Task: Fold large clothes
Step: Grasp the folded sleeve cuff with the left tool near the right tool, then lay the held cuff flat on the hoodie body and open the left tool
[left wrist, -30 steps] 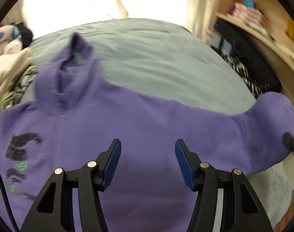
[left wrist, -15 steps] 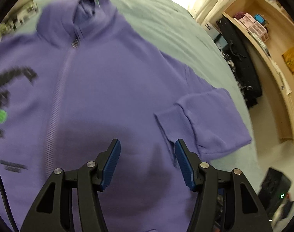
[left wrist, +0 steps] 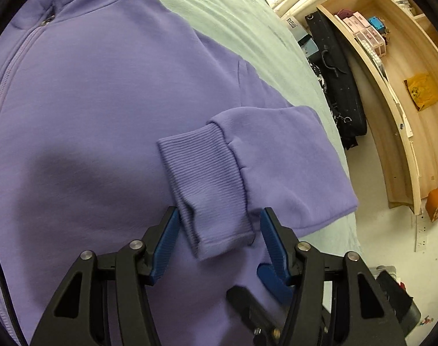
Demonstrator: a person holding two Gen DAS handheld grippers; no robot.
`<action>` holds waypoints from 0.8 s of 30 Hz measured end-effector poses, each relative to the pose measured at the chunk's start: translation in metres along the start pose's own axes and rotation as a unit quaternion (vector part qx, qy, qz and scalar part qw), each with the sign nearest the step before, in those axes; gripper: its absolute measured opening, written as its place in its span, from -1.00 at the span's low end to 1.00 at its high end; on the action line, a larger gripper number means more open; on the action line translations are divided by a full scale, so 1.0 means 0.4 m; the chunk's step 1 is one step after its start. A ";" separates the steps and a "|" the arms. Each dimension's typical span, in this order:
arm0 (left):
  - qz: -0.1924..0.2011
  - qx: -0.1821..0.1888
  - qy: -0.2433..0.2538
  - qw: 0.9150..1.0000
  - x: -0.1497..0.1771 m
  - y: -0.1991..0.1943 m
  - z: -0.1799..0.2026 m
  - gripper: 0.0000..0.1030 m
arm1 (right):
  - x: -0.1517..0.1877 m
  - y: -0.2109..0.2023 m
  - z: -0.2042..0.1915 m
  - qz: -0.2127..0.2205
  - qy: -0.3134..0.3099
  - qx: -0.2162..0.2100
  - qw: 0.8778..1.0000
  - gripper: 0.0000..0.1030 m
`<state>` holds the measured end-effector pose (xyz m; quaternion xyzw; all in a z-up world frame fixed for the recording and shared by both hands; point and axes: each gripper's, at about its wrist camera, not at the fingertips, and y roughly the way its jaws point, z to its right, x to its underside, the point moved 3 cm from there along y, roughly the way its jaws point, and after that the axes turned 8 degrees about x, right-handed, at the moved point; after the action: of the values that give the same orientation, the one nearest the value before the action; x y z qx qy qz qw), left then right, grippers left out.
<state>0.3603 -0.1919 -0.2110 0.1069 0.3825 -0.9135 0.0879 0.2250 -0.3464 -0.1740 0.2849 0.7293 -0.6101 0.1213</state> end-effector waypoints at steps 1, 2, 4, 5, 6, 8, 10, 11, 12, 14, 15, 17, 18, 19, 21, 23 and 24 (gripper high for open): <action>0.000 -0.001 0.003 1.000 -0.003 0.016 0.010 -0.52 | -0.003 0.002 0.003 0.001 0.005 -0.006 1.000 0.09; -0.010 0.005 0.003 1.000 -0.007 0.028 0.021 -0.83 | -0.004 0.004 0.002 0.001 0.007 -0.009 1.000 0.09; -0.002 -0.017 0.012 1.000 -0.015 0.030 0.050 -0.84 | -0.006 0.007 0.005 0.001 0.012 -0.015 1.000 0.09; 0.006 -0.028 0.034 0.999 -0.020 0.018 0.073 -0.85 | -0.007 0.007 0.006 0.002 0.013 -0.017 1.000 0.09; 0.018 -0.038 0.056 0.998 -0.028 -0.005 0.098 -0.85 | -0.007 0.007 0.008 0.003 0.015 -0.018 1.000 0.09; 0.061 -0.052 0.105 0.991 -0.053 -0.079 0.160 -0.85 | -0.006 0.006 0.010 0.004 0.017 -0.022 1.000 0.09; 0.102 -0.061 0.137 0.983 -0.077 -0.159 0.199 -0.85 | -0.007 0.005 0.016 0.004 0.020 -0.025 0.999 0.09; 0.127 -0.070 0.153 0.978 -0.093 -0.214 0.212 -0.85 | -0.009 0.005 0.017 0.004 0.020 -0.026 0.999 0.09; 0.142 -0.079 0.158 0.974 -0.103 -0.250 0.212 -0.85 | -0.010 0.006 0.017 0.004 0.020 -0.026 0.999 0.10; 0.172 -0.110 0.165 0.965 -0.117 -0.335 0.181 -0.85 | -0.013 0.006 0.019 0.005 0.020 -0.027 0.999 0.11; 0.182 -0.128 0.166 0.961 -0.118 -0.363 0.159 -0.84 | -0.012 0.005 0.022 0.005 0.019 -0.027 0.999 0.11; 0.191 -0.167 0.160 0.954 -0.122 -0.398 0.099 -0.84 | -0.012 0.004 0.023 0.005 0.018 -0.026 0.999 0.12; 0.187 -0.184 0.149 0.954 -0.120 -0.410 0.052 -0.84 | -0.011 0.002 0.024 0.005 0.017 -0.026 1.000 0.13; 0.178 -0.200 0.135 0.954 -0.118 -0.408 0.001 -0.84 | -0.013 0.003 0.024 0.005 0.016 -0.025 1.000 0.13; 0.162 -0.226 0.115 0.954 -0.104 -0.398 -0.084 -0.82 | -0.008 -0.003 0.023 0.005 0.013 -0.023 1.000 0.16; 0.126 -0.249 0.082 0.957 -0.083 -0.371 -0.195 -0.78 | -0.007 -0.003 0.020 0.005 0.008 -0.022 1.000 0.20; 0.110 -0.249 0.065 0.960 -0.070 -0.362 -0.233 -0.67 | -0.003 -0.005 0.021 0.005 0.005 -0.021 1.000 0.23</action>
<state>0.3638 -0.0227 -0.1688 0.1826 0.5888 -0.7650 0.1864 0.2235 -0.3549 -0.1735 0.2892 0.7411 -0.5925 0.1267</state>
